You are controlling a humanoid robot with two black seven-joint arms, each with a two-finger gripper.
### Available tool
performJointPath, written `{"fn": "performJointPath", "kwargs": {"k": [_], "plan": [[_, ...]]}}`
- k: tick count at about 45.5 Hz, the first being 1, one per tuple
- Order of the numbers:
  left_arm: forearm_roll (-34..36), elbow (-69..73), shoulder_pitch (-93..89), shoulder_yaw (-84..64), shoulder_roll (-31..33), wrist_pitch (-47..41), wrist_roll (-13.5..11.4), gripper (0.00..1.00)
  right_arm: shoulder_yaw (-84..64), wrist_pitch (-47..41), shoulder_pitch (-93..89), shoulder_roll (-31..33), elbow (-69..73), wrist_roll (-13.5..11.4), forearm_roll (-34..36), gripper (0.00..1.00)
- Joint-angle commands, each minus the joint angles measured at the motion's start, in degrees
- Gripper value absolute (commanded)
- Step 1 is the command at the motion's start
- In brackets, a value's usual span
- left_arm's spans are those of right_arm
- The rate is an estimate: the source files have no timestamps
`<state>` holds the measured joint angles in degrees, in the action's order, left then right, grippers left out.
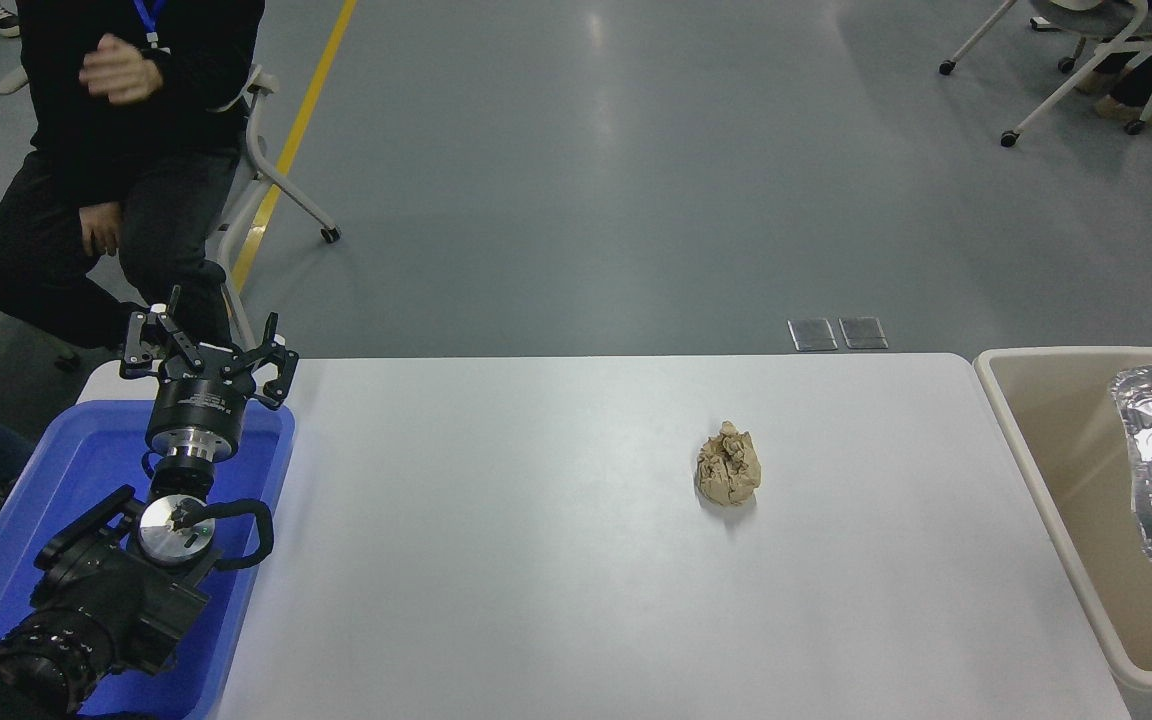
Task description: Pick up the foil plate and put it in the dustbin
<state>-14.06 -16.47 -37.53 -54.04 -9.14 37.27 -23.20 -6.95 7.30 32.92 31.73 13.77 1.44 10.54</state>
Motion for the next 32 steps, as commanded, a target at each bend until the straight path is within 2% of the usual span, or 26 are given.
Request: {"fn": "performJointPath", "kwargs": {"k": [1,5,8,26,32], "plan": [[0.0,-0.1,0.0,0.1,0.0,0.0,0.0,0.99,2.8,0.1,-0.4,-0.3,-0.8,0.0,0.1,0.86],[0.0,-0.1,0.0,0.1,0.0,0.0,0.0,0.99,2.8,-0.1,-0.3,0.0,-0.8,0.0,0.1,0.91],[0.0,-0.1,0.0,0.1,0.0,0.0,0.0,0.99,2.8,-0.4,0.0,0.1,-0.8,0.0,0.1,0.98],[0.1,-0.1,0.0,0.1,0.0,0.0,0.0,0.99,2.0,-3.9,8.7,1.0,0.1,0.0,-1.2,1.0],[0.0,-0.1,0.0,0.1,0.0,0.0,0.0,0.99,1.7,-6.6,13.5,2.2,0.5,-0.1,-5.8,1.0]]}}
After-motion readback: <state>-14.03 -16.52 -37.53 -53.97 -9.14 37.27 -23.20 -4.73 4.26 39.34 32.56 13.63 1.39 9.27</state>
